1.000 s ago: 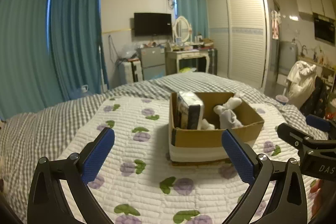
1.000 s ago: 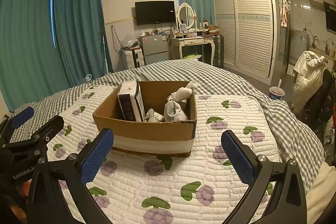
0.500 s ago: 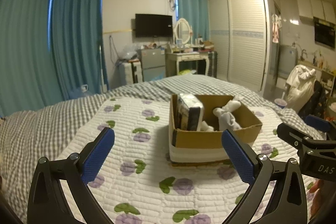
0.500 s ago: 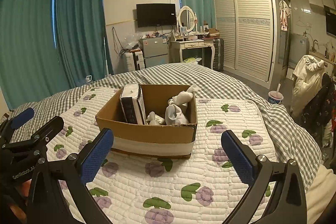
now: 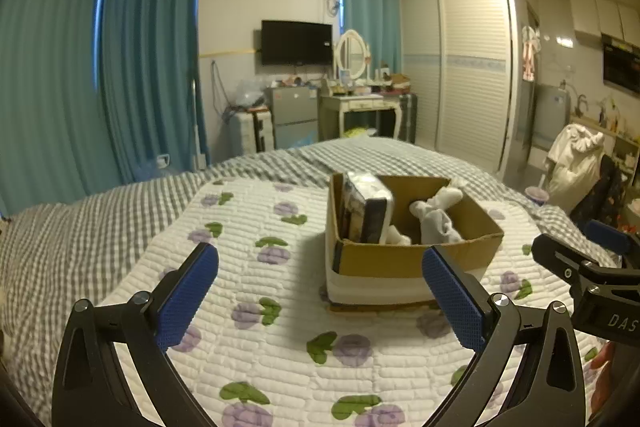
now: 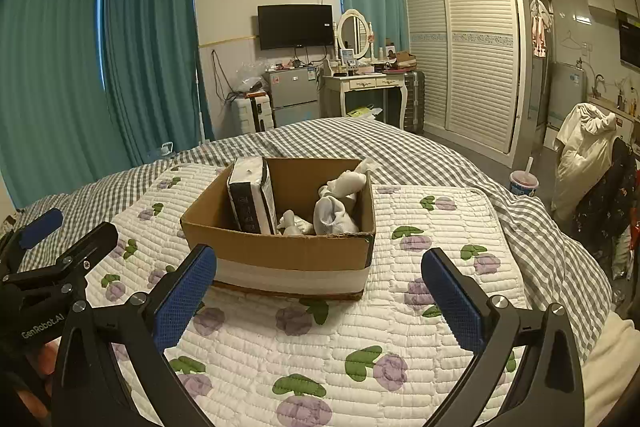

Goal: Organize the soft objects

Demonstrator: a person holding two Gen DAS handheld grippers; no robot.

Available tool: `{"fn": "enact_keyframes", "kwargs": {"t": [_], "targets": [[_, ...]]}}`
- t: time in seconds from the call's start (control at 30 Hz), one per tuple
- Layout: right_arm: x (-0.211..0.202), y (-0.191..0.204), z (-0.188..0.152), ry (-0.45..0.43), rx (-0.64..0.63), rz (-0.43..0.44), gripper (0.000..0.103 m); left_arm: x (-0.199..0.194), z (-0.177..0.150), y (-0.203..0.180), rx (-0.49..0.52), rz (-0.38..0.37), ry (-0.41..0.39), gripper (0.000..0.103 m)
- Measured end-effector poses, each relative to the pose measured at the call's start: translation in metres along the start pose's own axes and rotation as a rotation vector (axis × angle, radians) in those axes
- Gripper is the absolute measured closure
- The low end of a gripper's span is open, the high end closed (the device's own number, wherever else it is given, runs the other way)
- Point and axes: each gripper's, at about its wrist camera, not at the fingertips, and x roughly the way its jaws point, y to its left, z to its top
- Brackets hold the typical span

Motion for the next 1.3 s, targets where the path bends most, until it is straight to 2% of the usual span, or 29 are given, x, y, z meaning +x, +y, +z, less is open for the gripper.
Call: {"fn": "enact_keyframes", "kwargs": {"t": [1.3], "targets": [[0.0010,-0.0002,-0.0036,0.013,0.000,-0.014,0.000,-0.0040,0.0006,-0.0031,0.012,-0.009,0.005,0.000]]}}
